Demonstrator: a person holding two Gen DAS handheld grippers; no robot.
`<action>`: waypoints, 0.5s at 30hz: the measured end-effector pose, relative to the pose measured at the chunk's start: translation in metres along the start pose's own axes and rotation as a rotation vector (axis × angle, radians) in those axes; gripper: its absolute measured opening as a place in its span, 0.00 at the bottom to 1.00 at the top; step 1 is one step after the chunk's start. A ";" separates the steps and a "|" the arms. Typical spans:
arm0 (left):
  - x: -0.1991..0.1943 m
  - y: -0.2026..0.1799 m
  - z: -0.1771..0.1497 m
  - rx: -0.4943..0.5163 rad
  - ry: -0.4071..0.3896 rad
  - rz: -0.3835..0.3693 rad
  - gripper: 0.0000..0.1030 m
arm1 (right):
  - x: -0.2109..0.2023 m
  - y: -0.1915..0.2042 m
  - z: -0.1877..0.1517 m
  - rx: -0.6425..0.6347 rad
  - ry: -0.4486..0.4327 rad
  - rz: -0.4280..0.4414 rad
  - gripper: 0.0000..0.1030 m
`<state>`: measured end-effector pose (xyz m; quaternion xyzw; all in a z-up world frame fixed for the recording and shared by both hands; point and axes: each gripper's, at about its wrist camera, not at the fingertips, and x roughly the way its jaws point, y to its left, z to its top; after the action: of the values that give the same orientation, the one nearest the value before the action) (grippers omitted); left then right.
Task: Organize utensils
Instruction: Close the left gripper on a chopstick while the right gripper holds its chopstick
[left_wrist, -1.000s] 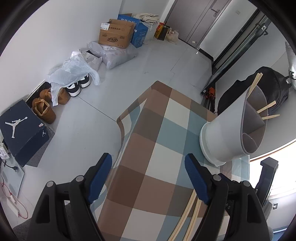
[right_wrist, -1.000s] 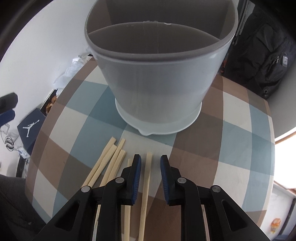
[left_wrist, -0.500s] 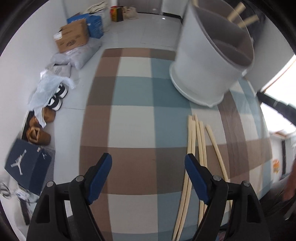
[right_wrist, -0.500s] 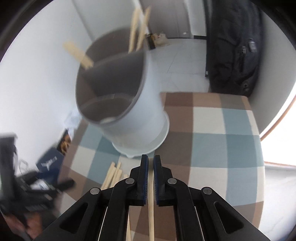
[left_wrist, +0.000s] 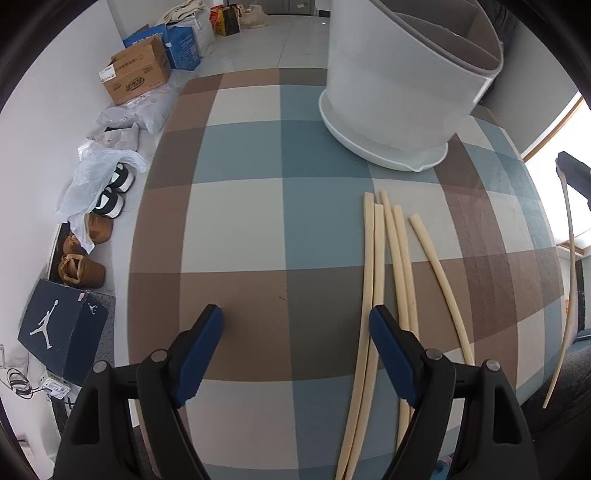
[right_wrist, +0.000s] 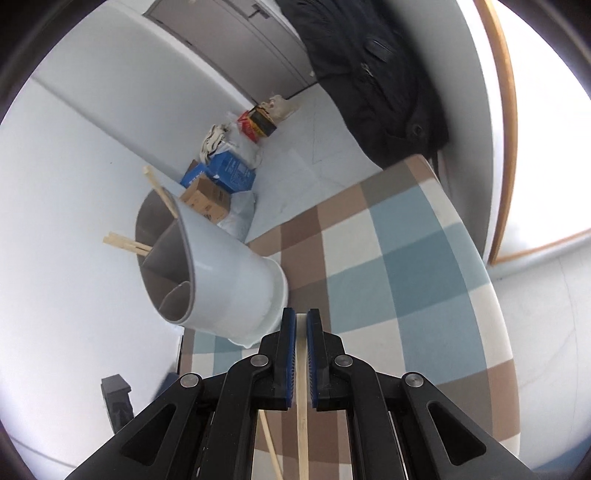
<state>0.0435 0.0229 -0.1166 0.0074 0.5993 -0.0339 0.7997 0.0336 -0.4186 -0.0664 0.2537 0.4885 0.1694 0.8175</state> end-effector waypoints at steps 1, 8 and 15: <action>0.003 -0.001 0.000 0.001 0.013 0.026 0.77 | 0.002 0.000 -0.001 -0.006 -0.001 0.001 0.05; 0.006 -0.008 0.009 0.024 -0.005 0.054 0.77 | 0.001 0.010 -0.005 -0.053 -0.031 0.005 0.05; 0.012 -0.018 0.026 0.060 -0.017 0.095 0.77 | 0.016 0.004 -0.009 -0.049 0.000 -0.046 0.05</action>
<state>0.0708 0.0032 -0.1200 0.0597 0.5900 -0.0140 0.8050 0.0333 -0.4052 -0.0791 0.2223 0.4897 0.1626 0.8272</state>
